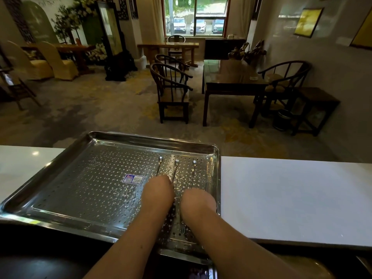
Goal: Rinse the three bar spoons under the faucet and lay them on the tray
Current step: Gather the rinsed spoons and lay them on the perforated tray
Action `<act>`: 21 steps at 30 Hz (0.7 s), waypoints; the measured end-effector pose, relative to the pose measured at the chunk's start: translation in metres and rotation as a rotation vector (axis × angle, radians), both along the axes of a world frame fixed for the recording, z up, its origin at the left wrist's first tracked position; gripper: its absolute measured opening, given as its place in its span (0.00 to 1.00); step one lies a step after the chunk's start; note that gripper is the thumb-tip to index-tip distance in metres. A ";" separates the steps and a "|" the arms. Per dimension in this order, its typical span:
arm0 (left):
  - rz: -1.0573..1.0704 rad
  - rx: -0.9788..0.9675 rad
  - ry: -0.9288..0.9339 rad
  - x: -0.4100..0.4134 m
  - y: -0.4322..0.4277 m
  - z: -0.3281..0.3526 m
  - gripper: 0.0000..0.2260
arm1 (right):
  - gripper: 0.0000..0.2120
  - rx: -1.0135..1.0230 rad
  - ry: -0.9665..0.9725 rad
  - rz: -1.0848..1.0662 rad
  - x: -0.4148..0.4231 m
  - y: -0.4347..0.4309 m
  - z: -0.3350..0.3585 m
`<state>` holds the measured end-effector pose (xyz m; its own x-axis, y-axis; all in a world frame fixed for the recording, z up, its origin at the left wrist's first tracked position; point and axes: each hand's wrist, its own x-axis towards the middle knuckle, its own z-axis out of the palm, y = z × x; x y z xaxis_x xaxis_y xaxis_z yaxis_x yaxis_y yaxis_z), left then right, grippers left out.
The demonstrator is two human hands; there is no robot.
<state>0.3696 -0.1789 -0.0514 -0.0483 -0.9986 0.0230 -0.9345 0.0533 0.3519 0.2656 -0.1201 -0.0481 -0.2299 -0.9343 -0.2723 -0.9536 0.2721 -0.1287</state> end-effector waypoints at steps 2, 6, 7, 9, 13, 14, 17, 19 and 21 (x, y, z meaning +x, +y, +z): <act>-0.002 -0.022 0.009 0.000 0.002 -0.002 0.05 | 0.13 -0.009 0.005 -0.001 -0.001 0.001 -0.002; -0.009 -0.023 0.039 0.001 0.005 -0.004 0.06 | 0.11 -0.030 0.021 0.001 -0.002 0.002 -0.006; -0.006 -0.022 0.040 0.001 0.006 -0.004 0.06 | 0.10 -0.040 0.032 0.006 -0.002 0.003 -0.008; 0.002 -0.020 0.036 0.000 0.007 -0.003 0.06 | 0.10 -0.056 0.045 0.022 -0.004 0.005 -0.010; 0.028 0.039 0.028 -0.015 0.011 0.001 0.07 | 0.08 -0.122 0.067 0.065 -0.029 0.005 -0.004; 0.033 0.046 0.040 -0.020 0.013 0.002 0.08 | 0.08 -0.127 0.079 0.081 -0.038 0.005 -0.001; 0.028 0.042 0.053 -0.035 0.020 0.001 0.08 | 0.11 -0.126 0.095 0.099 -0.058 0.005 0.005; 0.027 0.038 0.049 -0.040 0.022 0.000 0.08 | 0.12 -0.138 0.087 0.106 -0.063 0.007 0.006; 0.022 0.035 0.054 -0.039 0.019 -0.001 0.08 | 0.12 -0.140 0.084 0.114 -0.062 0.011 0.004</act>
<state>0.3308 -0.1594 -0.0519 -0.0255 -0.9996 -0.0097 -0.9147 0.0194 0.4036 0.2037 -0.1091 -0.0439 -0.1372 -0.9830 -0.1222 -0.9862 0.1472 -0.0764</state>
